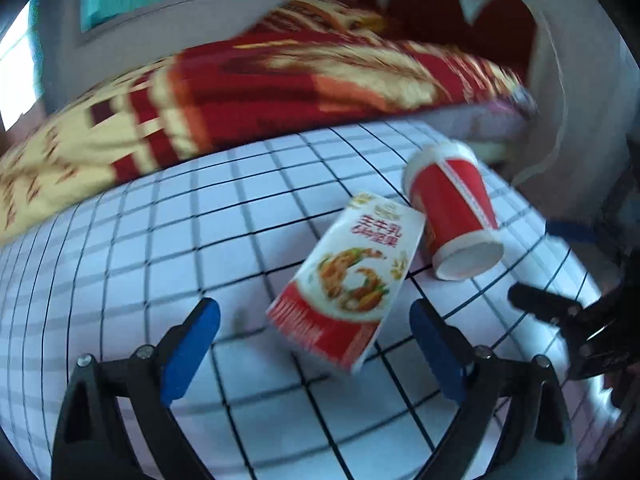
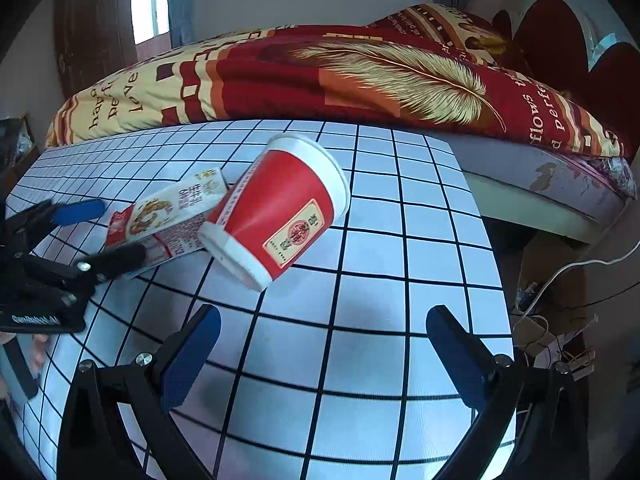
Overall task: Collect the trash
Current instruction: 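Grasp the red paper cup with the right tool while the left tool grasps the milk carton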
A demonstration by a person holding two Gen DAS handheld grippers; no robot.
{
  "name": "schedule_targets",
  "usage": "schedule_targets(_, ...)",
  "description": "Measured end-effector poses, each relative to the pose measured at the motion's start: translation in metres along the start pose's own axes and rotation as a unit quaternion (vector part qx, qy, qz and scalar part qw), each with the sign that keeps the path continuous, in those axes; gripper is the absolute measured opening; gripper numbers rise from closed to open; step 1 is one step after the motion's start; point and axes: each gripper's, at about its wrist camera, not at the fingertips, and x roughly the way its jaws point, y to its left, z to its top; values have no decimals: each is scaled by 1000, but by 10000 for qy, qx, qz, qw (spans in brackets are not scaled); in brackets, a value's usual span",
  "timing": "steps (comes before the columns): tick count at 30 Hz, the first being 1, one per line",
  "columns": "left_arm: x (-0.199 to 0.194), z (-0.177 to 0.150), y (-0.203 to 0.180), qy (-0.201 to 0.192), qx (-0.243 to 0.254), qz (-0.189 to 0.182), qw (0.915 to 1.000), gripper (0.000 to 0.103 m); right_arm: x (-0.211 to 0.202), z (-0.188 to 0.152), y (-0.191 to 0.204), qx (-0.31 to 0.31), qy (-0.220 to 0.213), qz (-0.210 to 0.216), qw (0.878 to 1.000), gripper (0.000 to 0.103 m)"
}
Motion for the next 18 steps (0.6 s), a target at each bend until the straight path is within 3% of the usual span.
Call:
schedule_targets(1,7,3,-2,65,123,-40,9999,93,1,0,-1,3,-3,-3,10000,103)
schedule_targets(2,14,2,-4,176,244,-140,9995,71,2,1,-1,3,-3,-20,10000,103)
schedule_targets(3,16,2,-4,244,204,-274,9991,61,3,2,-2,-10,1,-55,10000,103)
schedule_targets(5,5,-2,2,123,-158,-9,9998,57,5,2,-3,-13,0,-98,10000,103)
schedule_targets(10,-15,-27,6,112,-899,641,9938,57,9,5,0,11,6,-73,10000,103)
schedule_targets(11,-18,-29,7,69,-966,717,9927,59,9,6,2,20,16,-29,10000,103)
schedule_targets(12,-21,-31,8,46,-999,804,9917,73,10,7,6,24,15,13,10000,103)
schedule_targets(14,-20,-30,11,70,-982,982,9903,86,9,9,11,-1,-30,51,10000,103)
schedule_targets(18,-14,-23,25,82,-1035,966,9899,86,12,18,15,133,-153,16,9998,103)
